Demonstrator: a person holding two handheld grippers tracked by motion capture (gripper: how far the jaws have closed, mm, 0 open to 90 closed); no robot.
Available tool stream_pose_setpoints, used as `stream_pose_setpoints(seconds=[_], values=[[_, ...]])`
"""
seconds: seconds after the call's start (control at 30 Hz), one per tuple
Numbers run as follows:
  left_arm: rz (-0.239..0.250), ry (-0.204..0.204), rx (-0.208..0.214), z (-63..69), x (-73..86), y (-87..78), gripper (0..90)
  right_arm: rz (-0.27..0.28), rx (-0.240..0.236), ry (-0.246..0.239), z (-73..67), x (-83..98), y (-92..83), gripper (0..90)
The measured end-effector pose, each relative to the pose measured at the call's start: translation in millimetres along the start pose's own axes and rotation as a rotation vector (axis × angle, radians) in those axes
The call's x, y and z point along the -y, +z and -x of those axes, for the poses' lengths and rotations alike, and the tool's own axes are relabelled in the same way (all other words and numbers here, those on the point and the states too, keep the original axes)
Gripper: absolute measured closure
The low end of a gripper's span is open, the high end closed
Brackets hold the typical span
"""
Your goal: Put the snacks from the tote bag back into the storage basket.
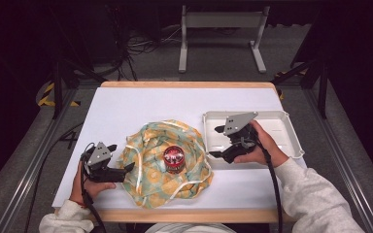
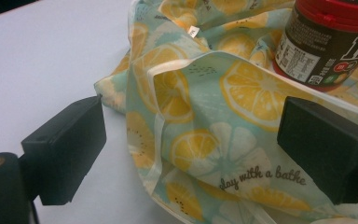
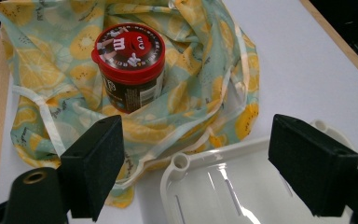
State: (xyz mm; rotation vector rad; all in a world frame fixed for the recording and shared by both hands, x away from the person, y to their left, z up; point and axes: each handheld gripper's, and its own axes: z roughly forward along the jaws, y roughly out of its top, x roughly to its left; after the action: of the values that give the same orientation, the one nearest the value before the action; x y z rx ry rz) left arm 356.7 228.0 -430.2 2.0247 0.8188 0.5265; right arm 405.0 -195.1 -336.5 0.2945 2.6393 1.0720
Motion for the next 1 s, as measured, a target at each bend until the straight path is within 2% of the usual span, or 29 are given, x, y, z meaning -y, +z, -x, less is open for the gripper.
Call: stream_pose_setpoints(seconds=[0.1,0.23,0.33,0.43,0.47,0.6,0.73,0.8,0.87,1.0], values=[[-0.004,-0.004,-0.006,0.0,0.5,0.7,8.4,-0.036,-0.026,-0.037,-2.9,-13.3,7.8,19.0],[-0.014,0.012,-0.003,0.9,1.2,1.5,8.4,-0.045,-0.039,-0.059,-7.0,-23.5,10.1,19.0],[-0.008,-0.012,-0.005,-0.8,2.9,0.1,8.8,-0.07,-0.056,-0.081,-9.1,-32.6,14.3,19.0],[-0.005,-0.006,-0.01,0.2,3.3,-1.4,8.8,-0.085,-0.062,-0.088,-10.2,-37.9,17.9,18.8],[-0.002,-0.011,-0.011,0.0,3.1,-1.8,8.8,-0.092,-0.083,-0.089,-10.9,-40.7,20.4,18.8],[-0.013,0.0,-0.025,0.9,3.1,-0.8,8.9,-0.123,-0.114,-0.118,-12.9,-51.8,31.0,18.5],[-0.007,-0.003,-0.016,-0.3,4.7,-1.9,8.9,-0.147,-0.141,-0.119,-13.8,-61.8,41.1,18.4],[-0.001,-0.007,-0.016,-0.8,4.6,-2.4,8.9,-0.186,-0.147,-0.133,-16.4,-66.9,48.8,17.9],[0.007,-0.009,-0.011,-0.5,4.1,-2.7,8.9,-0.198,-0.155,-0.151,-18.6,-71.5,54.6,17.9],[0.007,0.0,0.001,-0.3,3.8,-1.7,8.8,-0.215,-0.169,-0.157,-21.1,-76.2,62.5,17.4]])
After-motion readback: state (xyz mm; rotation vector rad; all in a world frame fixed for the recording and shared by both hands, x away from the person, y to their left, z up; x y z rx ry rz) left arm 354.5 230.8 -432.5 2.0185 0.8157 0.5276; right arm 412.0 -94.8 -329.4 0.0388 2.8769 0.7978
